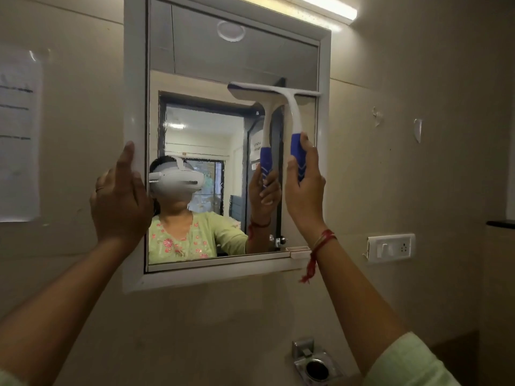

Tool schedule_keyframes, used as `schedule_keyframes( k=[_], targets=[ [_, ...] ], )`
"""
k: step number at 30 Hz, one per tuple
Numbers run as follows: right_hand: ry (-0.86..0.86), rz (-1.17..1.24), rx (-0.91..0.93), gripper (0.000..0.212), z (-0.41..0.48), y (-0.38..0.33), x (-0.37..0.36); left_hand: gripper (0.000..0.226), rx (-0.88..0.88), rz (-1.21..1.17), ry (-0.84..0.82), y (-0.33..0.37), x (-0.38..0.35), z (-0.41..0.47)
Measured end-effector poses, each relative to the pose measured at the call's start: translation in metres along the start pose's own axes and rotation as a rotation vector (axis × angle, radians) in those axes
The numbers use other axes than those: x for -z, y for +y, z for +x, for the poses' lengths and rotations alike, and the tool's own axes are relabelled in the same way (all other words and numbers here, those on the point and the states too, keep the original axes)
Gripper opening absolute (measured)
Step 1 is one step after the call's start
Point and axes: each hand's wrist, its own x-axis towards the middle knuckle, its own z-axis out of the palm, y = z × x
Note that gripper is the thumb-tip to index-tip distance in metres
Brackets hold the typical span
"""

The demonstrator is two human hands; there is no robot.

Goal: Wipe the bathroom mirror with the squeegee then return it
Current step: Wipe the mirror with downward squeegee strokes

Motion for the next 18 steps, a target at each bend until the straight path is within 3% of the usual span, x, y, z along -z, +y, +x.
schedule_keyframes(
  k=[8,18],
  targets=[
    [-0.079,0.005,-0.005,0.042,-0.077,0.022,0.013,0.047,0.014,-0.016,-0.005,0.002,0.001,-0.002],
    [-0.047,-0.034,0.032,0.043,-0.063,0.022,0.010,0.046,0.003,-0.005,0.002,-0.002,-0.002,-0.001]
  ],
)
